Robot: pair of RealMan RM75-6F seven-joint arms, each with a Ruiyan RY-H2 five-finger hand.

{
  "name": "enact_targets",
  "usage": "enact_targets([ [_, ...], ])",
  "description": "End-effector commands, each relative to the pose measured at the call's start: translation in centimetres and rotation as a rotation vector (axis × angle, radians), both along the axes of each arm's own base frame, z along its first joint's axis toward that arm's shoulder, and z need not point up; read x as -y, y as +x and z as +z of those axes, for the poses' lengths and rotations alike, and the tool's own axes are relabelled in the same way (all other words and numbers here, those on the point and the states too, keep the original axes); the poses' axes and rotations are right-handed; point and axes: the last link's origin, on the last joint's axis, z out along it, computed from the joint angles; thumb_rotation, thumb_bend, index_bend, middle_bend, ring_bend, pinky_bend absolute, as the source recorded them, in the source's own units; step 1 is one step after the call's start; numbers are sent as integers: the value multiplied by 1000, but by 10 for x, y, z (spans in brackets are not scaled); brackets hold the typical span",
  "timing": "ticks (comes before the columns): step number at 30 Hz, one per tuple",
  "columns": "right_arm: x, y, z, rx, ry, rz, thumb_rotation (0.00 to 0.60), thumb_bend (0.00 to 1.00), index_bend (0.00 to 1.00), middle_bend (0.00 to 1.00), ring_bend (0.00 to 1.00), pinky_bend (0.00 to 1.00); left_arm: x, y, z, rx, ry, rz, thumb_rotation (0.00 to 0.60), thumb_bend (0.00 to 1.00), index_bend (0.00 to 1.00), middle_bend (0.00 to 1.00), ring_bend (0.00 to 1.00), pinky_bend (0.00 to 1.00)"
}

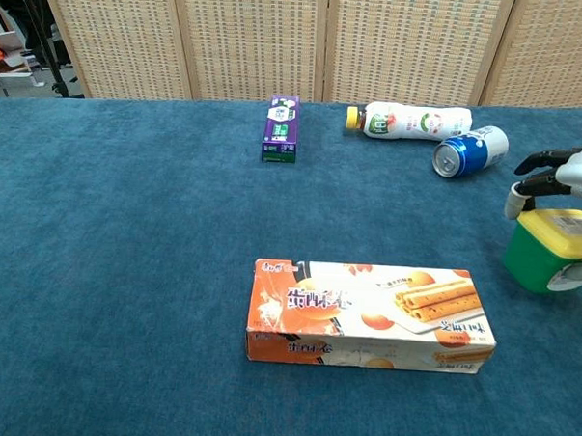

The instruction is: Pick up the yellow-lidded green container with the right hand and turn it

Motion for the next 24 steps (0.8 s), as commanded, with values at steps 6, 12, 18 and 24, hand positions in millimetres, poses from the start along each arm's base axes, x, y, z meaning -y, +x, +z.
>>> enact_targets([
  [6,16,7,8,473,-24,-102,600,404,484,448,165,271,1,1,0,0,-3,-3,600,0,52,0,0,48],
  [12,26,-13,-2,757,-43,-279,600,476,495,452,165,264,1,1,0,1,-8,-1,600,0,52,0,0,48],
  [18,30,-36,-17,873,-68,-388,600,566,497,453,165,248,1,0,-1,-2,-10,0,600,0,52,0,0,48],
  [24,30,-55,-33,869,-92,-420,600,593,502,457,165,223,-1,0,-1,-3,-10,6,600,0,52,0,0,49],
])
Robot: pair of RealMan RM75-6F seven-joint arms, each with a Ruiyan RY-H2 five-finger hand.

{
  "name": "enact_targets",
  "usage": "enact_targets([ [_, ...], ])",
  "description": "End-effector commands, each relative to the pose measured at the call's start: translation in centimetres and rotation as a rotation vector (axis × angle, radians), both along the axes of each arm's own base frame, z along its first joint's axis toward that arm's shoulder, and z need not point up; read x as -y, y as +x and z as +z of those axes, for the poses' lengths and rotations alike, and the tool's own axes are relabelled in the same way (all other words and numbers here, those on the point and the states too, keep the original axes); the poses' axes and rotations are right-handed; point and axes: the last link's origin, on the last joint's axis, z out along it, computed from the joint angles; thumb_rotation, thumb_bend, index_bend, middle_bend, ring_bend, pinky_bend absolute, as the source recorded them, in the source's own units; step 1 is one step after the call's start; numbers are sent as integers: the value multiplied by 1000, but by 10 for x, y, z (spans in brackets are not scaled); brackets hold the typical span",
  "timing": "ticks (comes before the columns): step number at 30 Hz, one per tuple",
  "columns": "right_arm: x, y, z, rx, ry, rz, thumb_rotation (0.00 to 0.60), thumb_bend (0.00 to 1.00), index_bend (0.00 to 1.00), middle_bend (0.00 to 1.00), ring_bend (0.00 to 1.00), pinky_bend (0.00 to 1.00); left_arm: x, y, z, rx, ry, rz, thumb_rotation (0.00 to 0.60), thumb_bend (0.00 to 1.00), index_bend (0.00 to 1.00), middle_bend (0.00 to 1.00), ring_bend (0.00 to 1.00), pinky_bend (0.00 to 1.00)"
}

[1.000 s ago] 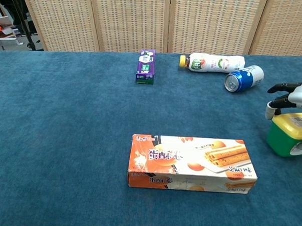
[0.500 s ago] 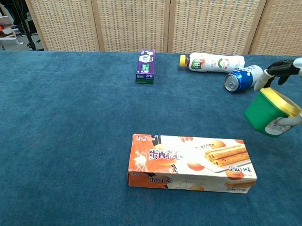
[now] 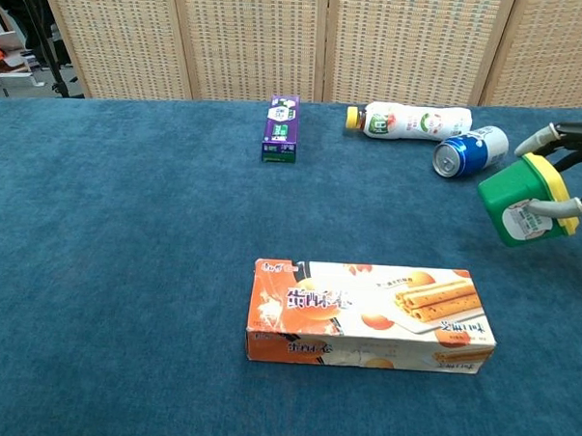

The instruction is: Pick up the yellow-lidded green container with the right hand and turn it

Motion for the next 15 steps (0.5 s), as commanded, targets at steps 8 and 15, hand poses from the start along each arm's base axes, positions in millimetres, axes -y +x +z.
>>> enact_targets([
  [8,-3,-24,-16,-18,-2,-37,600,568,466,385,144,145,-1,0,-2,-5,-4,6,600,0,52,0,0,48],
  [15,-8,-34,-6,-79,81,7,600,161,0,0,0,5,0,0,-1,-7,4,7,600,0,52,0,0,49],
])
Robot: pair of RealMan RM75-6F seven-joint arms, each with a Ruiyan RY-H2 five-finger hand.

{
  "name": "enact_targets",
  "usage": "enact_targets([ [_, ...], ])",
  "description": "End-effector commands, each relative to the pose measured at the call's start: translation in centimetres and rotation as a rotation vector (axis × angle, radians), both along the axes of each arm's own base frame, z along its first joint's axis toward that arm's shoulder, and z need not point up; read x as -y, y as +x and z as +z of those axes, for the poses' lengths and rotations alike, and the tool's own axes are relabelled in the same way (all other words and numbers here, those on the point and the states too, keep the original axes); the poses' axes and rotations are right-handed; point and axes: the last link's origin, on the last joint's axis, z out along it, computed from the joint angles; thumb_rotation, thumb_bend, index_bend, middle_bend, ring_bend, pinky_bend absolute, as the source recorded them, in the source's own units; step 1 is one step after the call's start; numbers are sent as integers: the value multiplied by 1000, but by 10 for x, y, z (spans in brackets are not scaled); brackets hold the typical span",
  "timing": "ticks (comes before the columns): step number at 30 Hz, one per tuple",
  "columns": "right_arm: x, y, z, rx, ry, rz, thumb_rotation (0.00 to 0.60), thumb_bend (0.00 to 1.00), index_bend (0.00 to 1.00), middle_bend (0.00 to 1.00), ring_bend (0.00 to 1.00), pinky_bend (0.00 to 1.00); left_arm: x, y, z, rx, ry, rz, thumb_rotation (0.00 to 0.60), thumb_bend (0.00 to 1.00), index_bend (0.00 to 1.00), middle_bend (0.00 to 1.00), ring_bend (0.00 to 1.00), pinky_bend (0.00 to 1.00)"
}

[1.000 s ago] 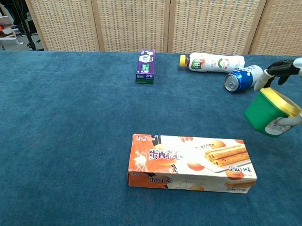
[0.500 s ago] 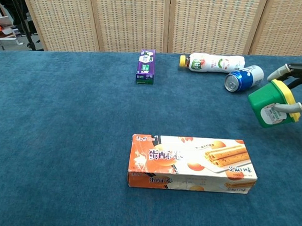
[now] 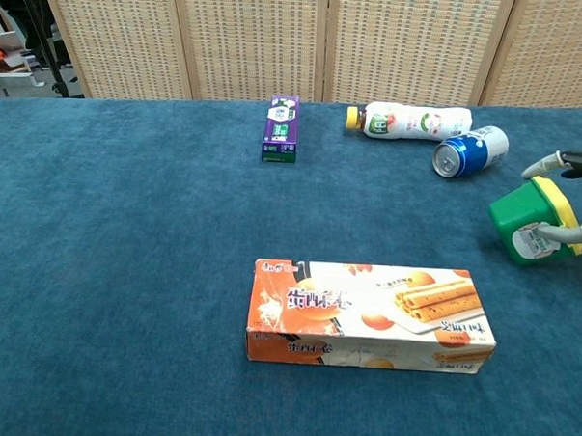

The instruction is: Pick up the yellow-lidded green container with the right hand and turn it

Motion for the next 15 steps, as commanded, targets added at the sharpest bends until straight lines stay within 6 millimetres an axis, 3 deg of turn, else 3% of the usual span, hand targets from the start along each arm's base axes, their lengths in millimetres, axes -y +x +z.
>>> enact_targets([
  [1,-4,-2,11,-13,27,44,600,156,0,0,0,2,0,0,0,0,0,-1,600,0,52,0,0,48],
  [9,-18,1,35,-52,-23,137,600,156,0,0,0,0,2,2,0,2,-1,-16,600,0,52,0,0,48],
  [15,-23,20,55,-175,-51,246,600,149,1,0,0,0,2,2,1,5,1,-17,600,0,52,0,0,48],
])
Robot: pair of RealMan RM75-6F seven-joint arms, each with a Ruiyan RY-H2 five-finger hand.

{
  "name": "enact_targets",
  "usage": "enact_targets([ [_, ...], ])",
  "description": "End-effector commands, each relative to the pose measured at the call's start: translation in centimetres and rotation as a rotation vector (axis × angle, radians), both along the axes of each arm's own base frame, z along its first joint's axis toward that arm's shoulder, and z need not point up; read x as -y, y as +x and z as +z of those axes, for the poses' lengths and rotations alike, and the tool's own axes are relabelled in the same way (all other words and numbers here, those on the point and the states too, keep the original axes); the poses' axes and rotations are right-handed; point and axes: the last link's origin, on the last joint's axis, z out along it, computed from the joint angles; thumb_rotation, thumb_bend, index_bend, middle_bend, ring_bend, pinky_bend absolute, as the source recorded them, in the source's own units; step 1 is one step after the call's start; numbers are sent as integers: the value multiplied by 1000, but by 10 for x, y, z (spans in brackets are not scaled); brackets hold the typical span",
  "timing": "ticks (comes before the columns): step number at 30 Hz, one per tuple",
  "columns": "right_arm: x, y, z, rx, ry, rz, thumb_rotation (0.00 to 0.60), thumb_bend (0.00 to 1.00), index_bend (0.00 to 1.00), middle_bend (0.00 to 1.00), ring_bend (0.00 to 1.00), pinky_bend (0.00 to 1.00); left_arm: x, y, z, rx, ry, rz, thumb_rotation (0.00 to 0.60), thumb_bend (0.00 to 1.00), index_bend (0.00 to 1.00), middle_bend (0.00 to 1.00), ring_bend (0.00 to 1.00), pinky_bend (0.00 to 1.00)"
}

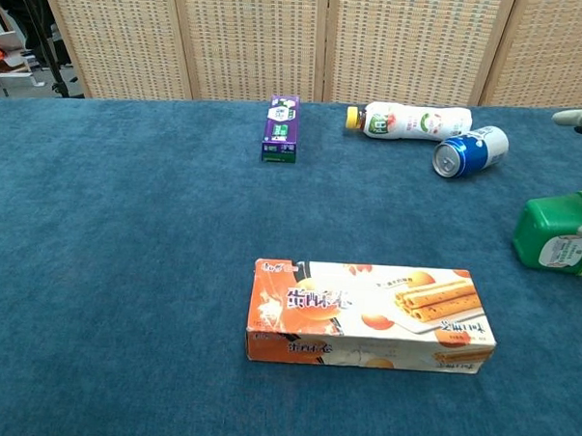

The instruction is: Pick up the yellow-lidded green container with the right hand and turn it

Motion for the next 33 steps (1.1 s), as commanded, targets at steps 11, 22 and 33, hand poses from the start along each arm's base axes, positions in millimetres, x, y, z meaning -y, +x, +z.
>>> enact_targets([
  [11,23,73,10,-623,87,-11,600,156,98,45,0,0,0,-1,3,5,5,3,600,0,52,0,0,48],
  [22,32,90,-2,-771,97,-115,600,206,160,113,0,0,-2,-3,5,12,4,11,600,0,52,0,0,49],
  [33,42,94,-16,-778,140,-189,600,208,268,200,0,0,-4,-4,4,16,9,7,600,0,52,0,0,48],
])
